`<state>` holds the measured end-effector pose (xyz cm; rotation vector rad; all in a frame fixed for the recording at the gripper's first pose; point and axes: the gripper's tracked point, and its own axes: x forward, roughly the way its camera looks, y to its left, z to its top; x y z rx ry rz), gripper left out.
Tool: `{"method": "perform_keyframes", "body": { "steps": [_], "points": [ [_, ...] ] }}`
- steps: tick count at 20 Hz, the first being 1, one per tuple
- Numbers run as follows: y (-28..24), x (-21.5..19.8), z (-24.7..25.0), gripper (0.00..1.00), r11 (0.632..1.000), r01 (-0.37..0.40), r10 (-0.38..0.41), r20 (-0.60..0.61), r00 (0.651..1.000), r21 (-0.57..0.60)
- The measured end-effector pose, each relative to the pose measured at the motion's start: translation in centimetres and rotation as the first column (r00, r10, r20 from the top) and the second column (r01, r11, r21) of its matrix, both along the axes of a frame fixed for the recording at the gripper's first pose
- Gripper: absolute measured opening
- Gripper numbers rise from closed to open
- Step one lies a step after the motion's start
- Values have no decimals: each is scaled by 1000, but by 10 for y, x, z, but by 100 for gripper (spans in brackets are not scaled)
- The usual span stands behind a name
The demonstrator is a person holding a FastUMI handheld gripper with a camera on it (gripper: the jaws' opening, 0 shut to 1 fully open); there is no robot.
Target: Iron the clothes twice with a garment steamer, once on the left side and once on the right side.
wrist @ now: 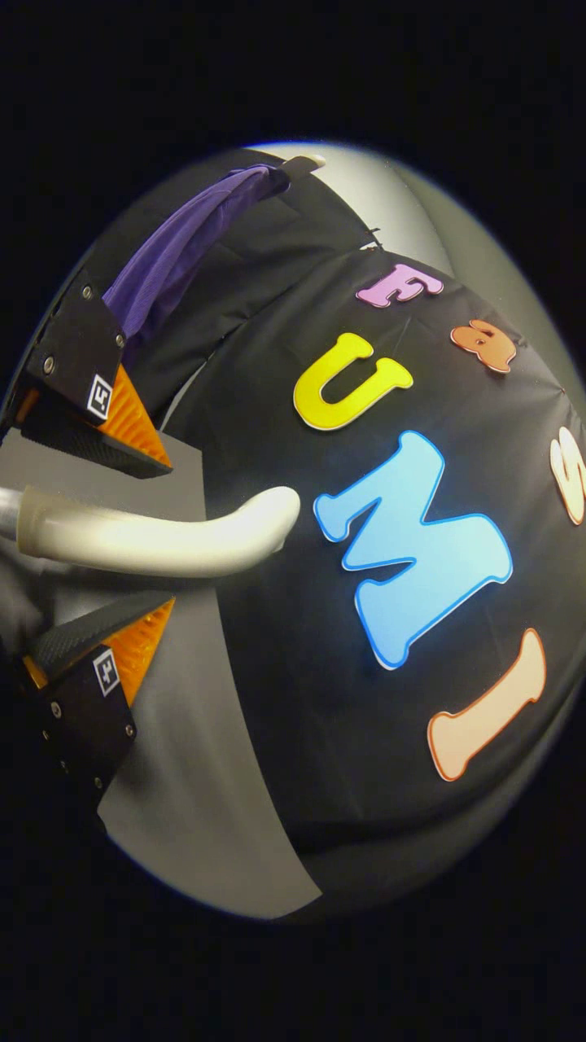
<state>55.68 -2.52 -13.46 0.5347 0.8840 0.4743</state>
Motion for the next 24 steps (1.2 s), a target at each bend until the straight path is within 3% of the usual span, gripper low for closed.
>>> {"method": "perform_keyframes", "body": {
  "steps": [1,6,8,11,14,17,21,24],
  "points": [
    [1,-6,-3,83,1000,-4,5,-35,999,30],
    [-1,-12,-11,45,995,10,-1,-91,996,100],
    [-11,-13,-2,41,994,36,-29,-70,997,102],
    [-18,-15,24,38,987,92,-92,-7,996,135],
    [-6,-43,37,37,995,35,-42,70,997,97],
    [1,-74,39,37,999,26,-30,121,992,39],
    [4,-120,72,37,995,85,-93,188,978,53],
    [-1,-164,103,37,988,150,-153,287,946,33]
  ]
}}
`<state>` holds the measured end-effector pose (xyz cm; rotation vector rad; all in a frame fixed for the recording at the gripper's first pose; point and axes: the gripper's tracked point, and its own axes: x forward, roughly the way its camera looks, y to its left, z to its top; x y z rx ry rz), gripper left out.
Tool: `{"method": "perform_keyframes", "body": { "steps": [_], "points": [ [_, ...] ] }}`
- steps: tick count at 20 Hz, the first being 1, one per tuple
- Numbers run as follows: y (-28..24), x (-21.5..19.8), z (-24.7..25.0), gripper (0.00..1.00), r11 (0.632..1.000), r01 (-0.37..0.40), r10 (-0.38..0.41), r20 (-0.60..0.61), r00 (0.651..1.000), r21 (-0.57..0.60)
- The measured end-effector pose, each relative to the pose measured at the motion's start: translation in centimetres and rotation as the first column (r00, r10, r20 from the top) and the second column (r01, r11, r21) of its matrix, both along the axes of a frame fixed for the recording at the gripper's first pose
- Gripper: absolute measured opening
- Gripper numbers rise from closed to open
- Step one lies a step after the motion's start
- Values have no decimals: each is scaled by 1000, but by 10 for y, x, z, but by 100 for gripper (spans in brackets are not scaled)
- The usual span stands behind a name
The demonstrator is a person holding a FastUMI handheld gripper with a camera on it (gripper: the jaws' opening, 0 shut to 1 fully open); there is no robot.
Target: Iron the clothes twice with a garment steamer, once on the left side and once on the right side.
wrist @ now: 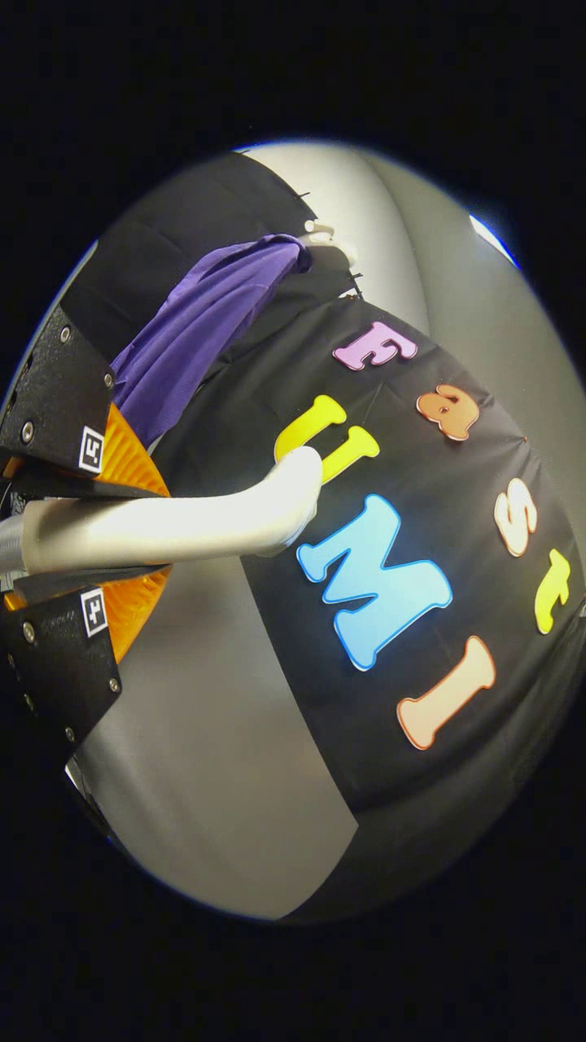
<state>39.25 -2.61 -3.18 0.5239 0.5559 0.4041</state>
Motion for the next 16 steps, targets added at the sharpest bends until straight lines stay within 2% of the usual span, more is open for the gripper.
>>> {"method": "perform_keyframes", "body": {
  "steps": [4,7,16],
  "points": [
    [5,-68,19,37,996,82,-80,72,994,-27],
    [17,-117,15,37,991,97,-88,88,992,-97],
    [50,-231,5,37,971,191,-171,139,975,-146]
  ]
}}
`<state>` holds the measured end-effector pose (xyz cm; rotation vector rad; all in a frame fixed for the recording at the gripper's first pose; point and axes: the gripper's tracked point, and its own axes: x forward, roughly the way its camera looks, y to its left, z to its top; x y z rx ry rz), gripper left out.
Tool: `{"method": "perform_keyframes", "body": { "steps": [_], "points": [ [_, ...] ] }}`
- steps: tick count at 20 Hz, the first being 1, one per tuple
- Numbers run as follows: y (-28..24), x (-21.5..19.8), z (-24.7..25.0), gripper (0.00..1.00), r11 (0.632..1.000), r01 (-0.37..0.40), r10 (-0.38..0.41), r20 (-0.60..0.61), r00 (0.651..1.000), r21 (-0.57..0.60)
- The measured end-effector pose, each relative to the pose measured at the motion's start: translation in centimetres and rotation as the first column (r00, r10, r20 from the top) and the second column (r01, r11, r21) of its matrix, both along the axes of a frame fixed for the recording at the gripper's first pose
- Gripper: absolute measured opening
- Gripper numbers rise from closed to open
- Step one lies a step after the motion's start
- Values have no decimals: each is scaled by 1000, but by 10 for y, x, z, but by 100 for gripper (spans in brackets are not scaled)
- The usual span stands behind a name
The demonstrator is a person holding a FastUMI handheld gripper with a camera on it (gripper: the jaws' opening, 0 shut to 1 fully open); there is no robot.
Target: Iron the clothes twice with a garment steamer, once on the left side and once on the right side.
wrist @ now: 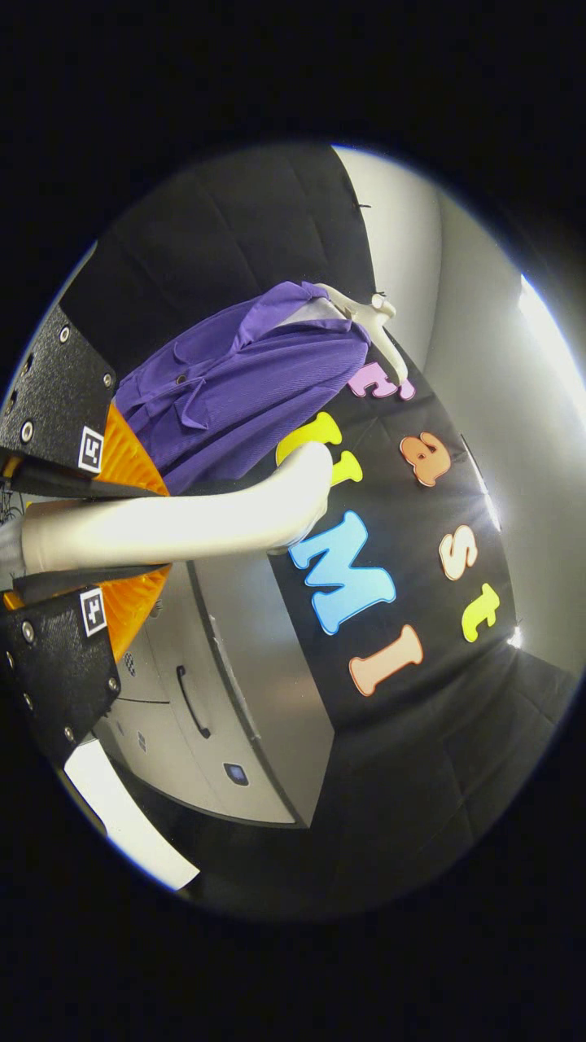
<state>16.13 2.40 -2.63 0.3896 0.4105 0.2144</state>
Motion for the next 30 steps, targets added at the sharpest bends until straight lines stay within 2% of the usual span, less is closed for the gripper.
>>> {"method": "perform_keyframes", "body": {
  "steps": [3,7,10,17,21,30],
  "points": [
    [12,-28,3,37,998,53,-51,56,997,-24],
    [39,-51,23,37,994,59,-44,165,985,-86],
    [53,-53,47,37,988,68,-33,241,970,-138],
    [105,-25,98,37,986,19,38,337,941,-166],
    [134,4,125,37,982,-12,84,383,920,-187],
    [197,75,173,37,979,-46,134,461,877,-197]
  ]
}}
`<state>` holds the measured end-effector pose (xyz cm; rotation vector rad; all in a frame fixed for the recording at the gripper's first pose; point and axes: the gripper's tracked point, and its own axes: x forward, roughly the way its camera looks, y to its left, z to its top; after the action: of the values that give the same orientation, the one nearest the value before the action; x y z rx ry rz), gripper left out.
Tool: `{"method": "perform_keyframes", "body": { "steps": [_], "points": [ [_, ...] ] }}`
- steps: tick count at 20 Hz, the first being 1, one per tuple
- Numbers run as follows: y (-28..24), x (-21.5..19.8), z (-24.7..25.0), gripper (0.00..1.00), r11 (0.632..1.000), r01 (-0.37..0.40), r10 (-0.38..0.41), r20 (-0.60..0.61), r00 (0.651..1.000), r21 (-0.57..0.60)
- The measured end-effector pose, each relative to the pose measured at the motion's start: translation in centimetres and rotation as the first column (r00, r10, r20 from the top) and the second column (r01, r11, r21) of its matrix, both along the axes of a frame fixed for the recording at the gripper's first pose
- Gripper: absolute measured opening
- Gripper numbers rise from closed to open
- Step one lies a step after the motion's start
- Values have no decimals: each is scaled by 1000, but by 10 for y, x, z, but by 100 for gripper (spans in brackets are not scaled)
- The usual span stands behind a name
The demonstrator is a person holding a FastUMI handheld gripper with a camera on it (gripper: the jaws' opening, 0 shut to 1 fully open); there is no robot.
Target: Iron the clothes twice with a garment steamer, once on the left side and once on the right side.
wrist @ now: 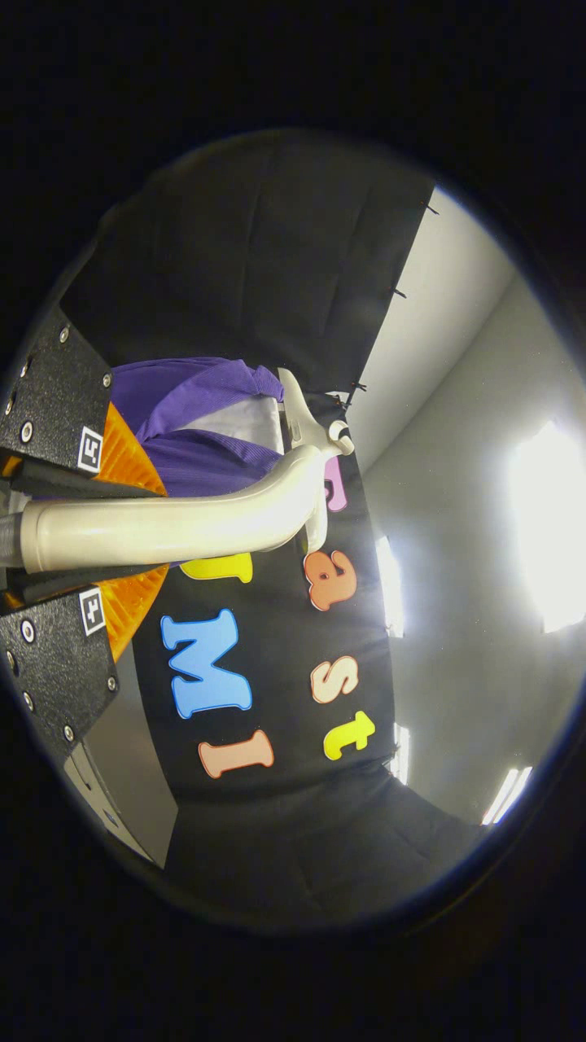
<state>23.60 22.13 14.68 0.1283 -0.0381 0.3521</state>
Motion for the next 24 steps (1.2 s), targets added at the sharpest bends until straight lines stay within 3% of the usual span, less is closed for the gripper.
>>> {"method": "perform_keyframes", "body": {
  "steps": [5,10,15,24],
  "points": [
    [43,34,1,37,999,-28,28,16,999,-22],
    [65,50,-30,37,995,-37,36,-13,999,-95],
    [66,46,-63,37,986,-50,43,-50,998,-158],
    [53,14,-125,37,987,-56,28,-186,982,-150]
  ]
}}
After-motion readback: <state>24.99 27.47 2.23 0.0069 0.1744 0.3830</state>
